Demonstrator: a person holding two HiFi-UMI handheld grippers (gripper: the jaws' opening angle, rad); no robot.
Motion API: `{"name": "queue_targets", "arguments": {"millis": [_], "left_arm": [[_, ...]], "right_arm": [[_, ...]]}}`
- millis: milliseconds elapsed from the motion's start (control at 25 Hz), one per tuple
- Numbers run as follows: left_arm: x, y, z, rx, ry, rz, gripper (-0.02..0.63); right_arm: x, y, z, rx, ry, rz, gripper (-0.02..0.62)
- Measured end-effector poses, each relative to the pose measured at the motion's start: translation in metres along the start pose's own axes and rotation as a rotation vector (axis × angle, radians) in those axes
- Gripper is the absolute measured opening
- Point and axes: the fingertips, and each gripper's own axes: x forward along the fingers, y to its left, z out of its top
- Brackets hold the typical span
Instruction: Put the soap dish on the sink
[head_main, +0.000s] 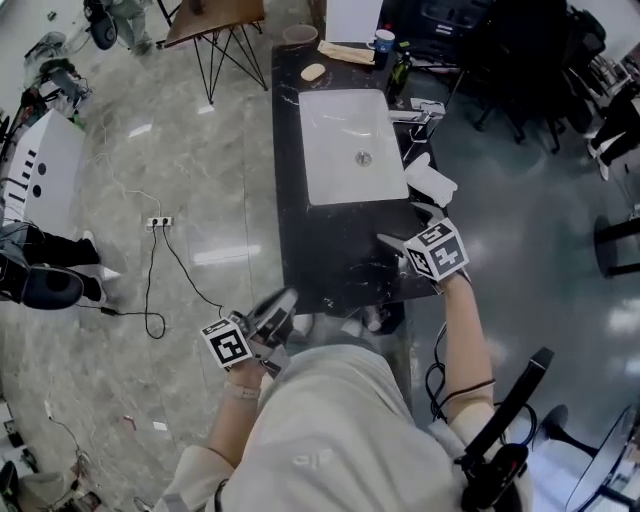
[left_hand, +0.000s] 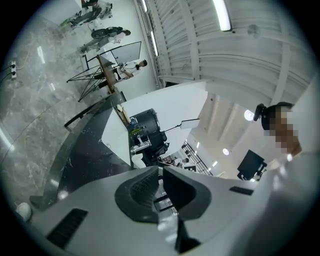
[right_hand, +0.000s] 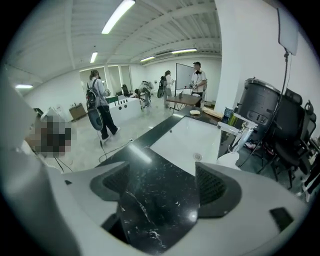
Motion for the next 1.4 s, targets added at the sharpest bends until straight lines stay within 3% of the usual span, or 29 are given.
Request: {"name": "queue_targets", "arguments": {"millis": [440,880,960,1040,1400], "left_arm": [[0.051,-0.019,-0.024,0.018,0.207,-0.12,0.011],[0.094,-0.04,-0.073,0.022,0.443,-0.235,0.011],[0.101,-0.046,-0.082,0.021,0.482,-0.259,0.009],[0.106,-0.052,-0.09,0.022,0.518,-0.285,0.009],[0.124,-0.071,-0.121,0.021,0.655,-0.373,0.009]], "right_arm": [[-0.044,0.061,-0.027,0.208,-0.191,0.053,0.417],[-0.109,0.082,-0.05,0.41,-0.496,-0.046,0.41],[-0.122,0.083,-0.055,0.47,-0.563,-0.078,0.347],[-0.138,0.082,-0.061,0.532,-0.647,-0.128,0.18],[-0.188,0.085,-0.085,0.745,-0.912,-0.206,0.082]]}}
